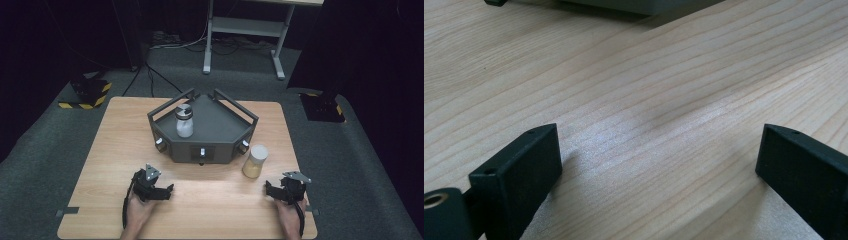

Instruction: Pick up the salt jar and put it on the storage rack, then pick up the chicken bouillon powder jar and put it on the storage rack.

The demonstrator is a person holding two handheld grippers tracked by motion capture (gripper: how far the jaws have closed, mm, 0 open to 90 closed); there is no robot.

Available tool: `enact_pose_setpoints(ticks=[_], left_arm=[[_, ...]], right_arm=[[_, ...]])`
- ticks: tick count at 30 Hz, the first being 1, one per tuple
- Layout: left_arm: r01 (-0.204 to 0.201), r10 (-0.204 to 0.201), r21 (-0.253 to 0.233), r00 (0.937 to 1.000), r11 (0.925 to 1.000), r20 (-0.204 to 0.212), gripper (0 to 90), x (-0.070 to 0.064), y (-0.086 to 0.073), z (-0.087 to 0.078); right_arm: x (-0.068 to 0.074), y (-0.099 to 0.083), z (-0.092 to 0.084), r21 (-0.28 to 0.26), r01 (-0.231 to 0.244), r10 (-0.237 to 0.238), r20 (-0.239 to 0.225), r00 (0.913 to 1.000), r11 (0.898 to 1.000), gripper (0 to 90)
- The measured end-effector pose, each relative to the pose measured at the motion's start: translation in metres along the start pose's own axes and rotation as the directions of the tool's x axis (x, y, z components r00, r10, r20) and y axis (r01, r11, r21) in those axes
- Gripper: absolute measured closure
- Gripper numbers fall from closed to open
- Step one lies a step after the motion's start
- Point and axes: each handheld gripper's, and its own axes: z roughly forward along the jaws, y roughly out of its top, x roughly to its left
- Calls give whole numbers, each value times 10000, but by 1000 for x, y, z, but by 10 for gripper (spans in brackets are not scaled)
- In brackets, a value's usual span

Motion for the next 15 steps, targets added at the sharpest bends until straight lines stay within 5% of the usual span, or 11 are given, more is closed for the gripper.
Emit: enact_pose_setpoints(ticks=[15], left_arm=[[17, -17, 1, 10000, 10000, -2, 46, 0, 0, 0]], right_arm=[[0, 0, 0, 8, -11, 11, 12, 10000, 10000, 74]])
